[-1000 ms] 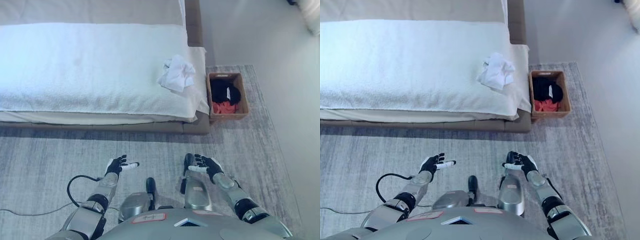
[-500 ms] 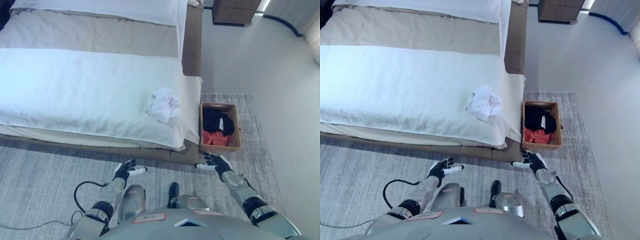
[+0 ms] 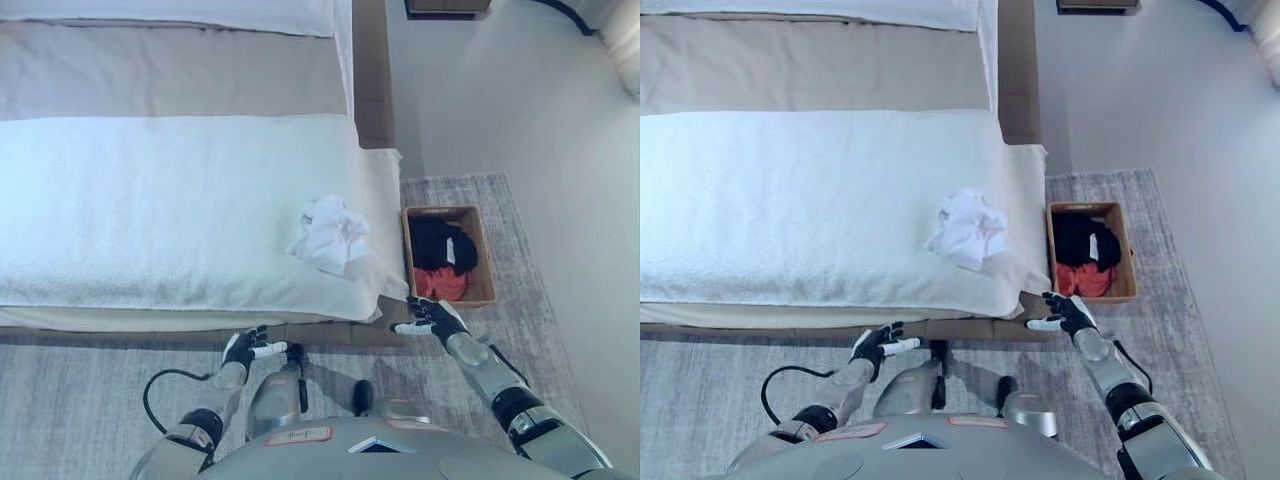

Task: Put the clothes on the bed into the basket.

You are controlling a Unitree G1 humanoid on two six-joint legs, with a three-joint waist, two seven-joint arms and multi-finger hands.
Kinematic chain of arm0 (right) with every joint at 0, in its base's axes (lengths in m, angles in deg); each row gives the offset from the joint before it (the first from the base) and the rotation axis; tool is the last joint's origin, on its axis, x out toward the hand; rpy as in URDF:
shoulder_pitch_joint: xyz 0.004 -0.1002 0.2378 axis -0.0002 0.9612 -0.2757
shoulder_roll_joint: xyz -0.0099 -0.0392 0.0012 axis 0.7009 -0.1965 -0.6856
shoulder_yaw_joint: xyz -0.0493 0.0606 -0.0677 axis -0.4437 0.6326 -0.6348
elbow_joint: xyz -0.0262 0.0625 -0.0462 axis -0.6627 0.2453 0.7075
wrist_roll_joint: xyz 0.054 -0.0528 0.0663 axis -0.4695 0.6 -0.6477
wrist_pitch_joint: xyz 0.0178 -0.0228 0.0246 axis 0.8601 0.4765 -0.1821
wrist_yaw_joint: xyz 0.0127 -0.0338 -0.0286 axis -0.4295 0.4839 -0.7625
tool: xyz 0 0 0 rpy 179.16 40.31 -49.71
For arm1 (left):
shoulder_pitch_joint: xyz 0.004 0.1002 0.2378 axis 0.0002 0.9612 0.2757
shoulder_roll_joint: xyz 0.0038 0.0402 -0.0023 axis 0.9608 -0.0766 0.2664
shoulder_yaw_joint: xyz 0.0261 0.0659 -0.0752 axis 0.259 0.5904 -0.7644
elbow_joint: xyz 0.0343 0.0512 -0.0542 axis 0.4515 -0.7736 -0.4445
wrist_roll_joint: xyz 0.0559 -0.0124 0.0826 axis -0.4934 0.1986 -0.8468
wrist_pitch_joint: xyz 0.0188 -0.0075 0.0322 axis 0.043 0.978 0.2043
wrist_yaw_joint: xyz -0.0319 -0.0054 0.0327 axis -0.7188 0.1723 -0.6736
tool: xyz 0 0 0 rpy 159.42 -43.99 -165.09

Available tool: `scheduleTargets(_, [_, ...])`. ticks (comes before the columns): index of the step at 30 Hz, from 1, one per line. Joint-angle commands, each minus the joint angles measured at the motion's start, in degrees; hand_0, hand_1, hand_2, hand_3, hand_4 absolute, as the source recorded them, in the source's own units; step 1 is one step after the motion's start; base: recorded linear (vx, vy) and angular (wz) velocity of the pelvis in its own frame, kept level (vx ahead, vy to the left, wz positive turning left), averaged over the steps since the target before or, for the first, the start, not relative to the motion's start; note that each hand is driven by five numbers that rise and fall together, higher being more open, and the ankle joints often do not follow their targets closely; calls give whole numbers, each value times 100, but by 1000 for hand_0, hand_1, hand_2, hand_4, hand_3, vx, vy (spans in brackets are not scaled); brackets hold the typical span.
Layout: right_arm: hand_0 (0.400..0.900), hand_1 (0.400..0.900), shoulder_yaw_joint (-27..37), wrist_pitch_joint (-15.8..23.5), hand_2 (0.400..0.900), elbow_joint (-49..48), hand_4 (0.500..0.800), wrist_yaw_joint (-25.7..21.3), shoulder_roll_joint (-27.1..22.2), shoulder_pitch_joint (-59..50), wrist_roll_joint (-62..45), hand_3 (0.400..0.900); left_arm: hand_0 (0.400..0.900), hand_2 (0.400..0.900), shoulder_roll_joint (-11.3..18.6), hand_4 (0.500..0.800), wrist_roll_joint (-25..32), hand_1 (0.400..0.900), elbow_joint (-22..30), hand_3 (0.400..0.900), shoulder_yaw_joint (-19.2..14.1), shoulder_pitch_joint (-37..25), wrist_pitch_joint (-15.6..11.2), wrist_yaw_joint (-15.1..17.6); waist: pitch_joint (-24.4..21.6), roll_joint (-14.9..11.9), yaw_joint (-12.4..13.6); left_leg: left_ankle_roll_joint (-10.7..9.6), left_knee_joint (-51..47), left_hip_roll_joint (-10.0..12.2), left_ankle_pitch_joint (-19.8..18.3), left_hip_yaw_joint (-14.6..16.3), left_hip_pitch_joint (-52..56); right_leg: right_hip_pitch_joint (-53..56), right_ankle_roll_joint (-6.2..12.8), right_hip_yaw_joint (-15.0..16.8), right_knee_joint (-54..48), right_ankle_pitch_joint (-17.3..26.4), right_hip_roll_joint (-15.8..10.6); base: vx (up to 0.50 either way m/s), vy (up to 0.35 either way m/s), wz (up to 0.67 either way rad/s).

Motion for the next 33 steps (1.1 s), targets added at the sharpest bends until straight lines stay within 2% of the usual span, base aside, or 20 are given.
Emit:
scheduleTargets(1, [900, 900, -131, 280, 900, -560, 800, -649, -200, -1150, 649, 900, 900, 900, 387, 800, -99, 900, 291, 900, 222, -679, -384, 307, 203, -205, 5, -469, 162, -92, -349, -30, -555, -627, 329, -68, -317, 787, -797, -87, 48, 12])
scheduleTargets(3, [900, 900, -245, 228, 900, -690, 800, -778, -252, -1473, 758, 900, 900, 900, 416, 800, 15, 900, 151, 900, 185, -868, -409, 390, 423, -279, -48, -451, 426, -146, -431, -108, -829, -634, 357, 94, -551, 853, -804, -42, -1, 28])
scheduleTargets(7, [900, 900, -431, 188, 900, -879, 800, -921, -311, -2047, 946, 900, 900, 900, 434, 800, 69, 900, 165, 900, 256, -1066, -480, 528, 585, -410, 55, -511, 552, -227, -433, -193, -1292, -797, 434, -116, -919, 1142, -878, -20, -42, 10])
scheduleTargets(10, [900, 900, -573, 187, 900, -813, 800, -999, -317, -2564, 872, 900, 900, 900, 480, 800, 159, 900, 309, 900, 358, -1158, -491, 561, 774, -460, 141, -554, 697, -206, -398, -320, -1669, -996, 404, -265, -963, 1077, -829, -47, -74, 11])
scheduleTargets(15, [900, 900, -794, 175, 900, -688, 800, -1069, -192, -3100, 605, 900, 900, 900, 483, 800, 313, 900, 474, 900, 481, -1355, -491, 650, 1021, -582, 198, -596, 851, -191, -374, -451, -2120, -1269, 376, -311, -1054, 1130, -737, -39, -69, 8])
scheduleTargets(23, [900, 900, -996, 137, 900, 149, 800, -1322, -29, -3991, 332, 900, 900, 900, 543, 800, 485, 900, 590, 900, 577, -1692, -504, 849, 1291, -678, 358, -655, 940, -130, -311, -587, -2594, -1591, 366, -292, -1261, 1210, -585, -14, -30, 1])
scheduleTargets(30, [900, 900, -1230, 44, 900, 1020, 800, -1118, 196, -4830, -263, 900, 900, 900, 604, 800, 575, 900, 393, 900, 675, -2013, -444, 903, 1394, -713, 479, -678, 918, -119, -255, -673, -2741, -1734, 355, -302, -1261, 1196, -512, 7, -25, 5])
scheduleTargets(31, [473, 473, -1251, 43, 473, 1030, 544, -1066, 213, -4881, -356, 473, 900, 900, 625, 800, 572, 900, 374, 900, 683, -2022, -442, 907, 1418, -725, 494, -680, 906, -114, -262, -674, -2712, -1719, 349, -289, -1261, 1187, -499, 14, -30, 4])
scheduleTargets(32, [400, 400, -1248, 56, 400, 948, 500, -1041, 235, -4900, -490, 400, 900, 900, 631, 800, 568, 900, 343, 900, 665, -2029, -429, 910, 1403, -739, 480, -683, 894, -109, -243, -692, -2736, -1740, 348, -298, -1261, 1186, -493, 0, 0, 0])
scheduleTargets(33, [400, 400, -1249, 55, 400, 947, 500, -1041, 235, -4900, -491, 400, 900, 900, 631, 800, 568, 900, 343, 900, 665, -2029, -429, 910, 1403, -739, 480, -683, 893, -109, -243, -692, -2736, -1740, 348, -298, -1261, 1186, -493, 0, 0, 0])
